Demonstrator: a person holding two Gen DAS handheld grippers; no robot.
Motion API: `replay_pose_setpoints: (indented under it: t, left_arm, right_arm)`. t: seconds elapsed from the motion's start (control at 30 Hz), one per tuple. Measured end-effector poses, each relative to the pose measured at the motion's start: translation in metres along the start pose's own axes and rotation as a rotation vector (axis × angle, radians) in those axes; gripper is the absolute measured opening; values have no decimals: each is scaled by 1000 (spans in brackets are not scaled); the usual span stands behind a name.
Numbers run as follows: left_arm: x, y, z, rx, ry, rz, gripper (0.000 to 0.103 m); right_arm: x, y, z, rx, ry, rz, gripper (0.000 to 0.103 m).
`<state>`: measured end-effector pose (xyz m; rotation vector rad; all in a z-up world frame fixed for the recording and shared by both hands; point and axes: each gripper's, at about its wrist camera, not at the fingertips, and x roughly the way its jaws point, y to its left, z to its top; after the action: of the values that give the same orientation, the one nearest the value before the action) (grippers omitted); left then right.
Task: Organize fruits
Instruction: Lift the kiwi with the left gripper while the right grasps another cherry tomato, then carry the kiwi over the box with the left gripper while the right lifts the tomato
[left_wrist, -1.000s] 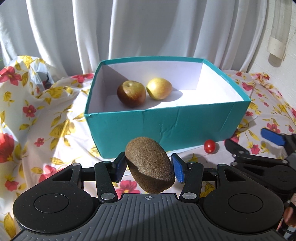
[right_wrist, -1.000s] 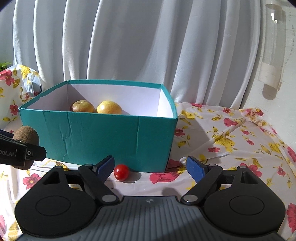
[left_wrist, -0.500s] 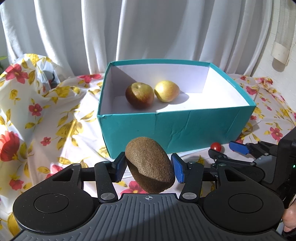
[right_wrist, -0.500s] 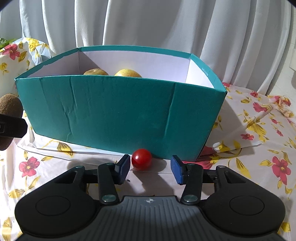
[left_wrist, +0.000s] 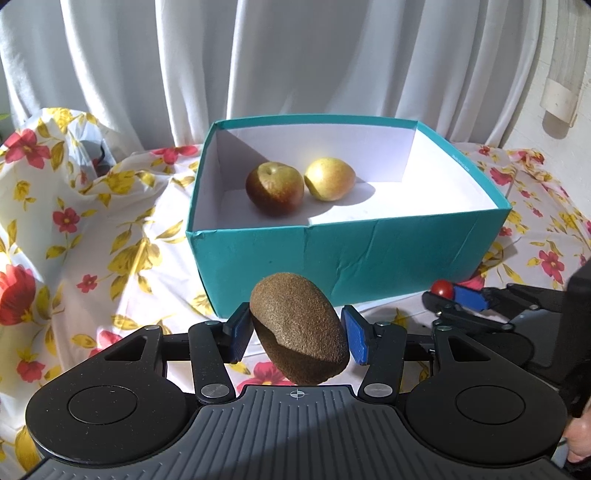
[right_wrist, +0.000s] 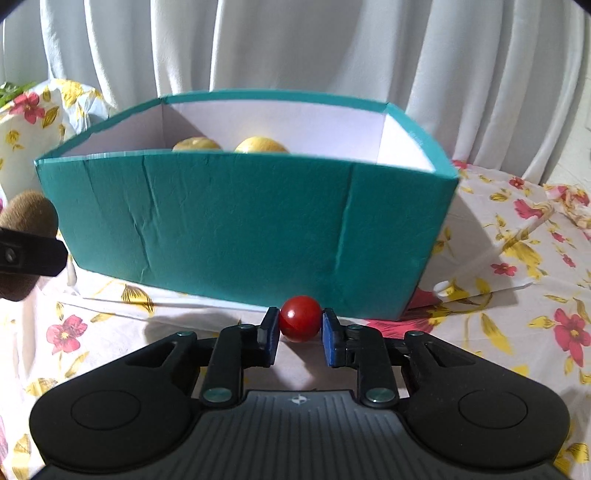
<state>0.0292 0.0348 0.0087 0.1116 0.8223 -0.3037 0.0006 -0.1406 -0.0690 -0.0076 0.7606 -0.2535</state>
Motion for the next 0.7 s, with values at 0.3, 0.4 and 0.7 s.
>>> replay_pose_setpoints:
  t: [0.3,0.4,0.7]
  left_arm:
    - [-12,-11,19,14,-49,22,57]
    - [-19,-13,27,18,-74,21,57]
    - [-24,-16,54,46,-119,41,57]
  right_arm:
    - [-58,-14,16,33,-120,-40,24]
    - [-71,-15,19,40,-138,-50,24]
    - [-102,-16,31,86,-210,-91,24]
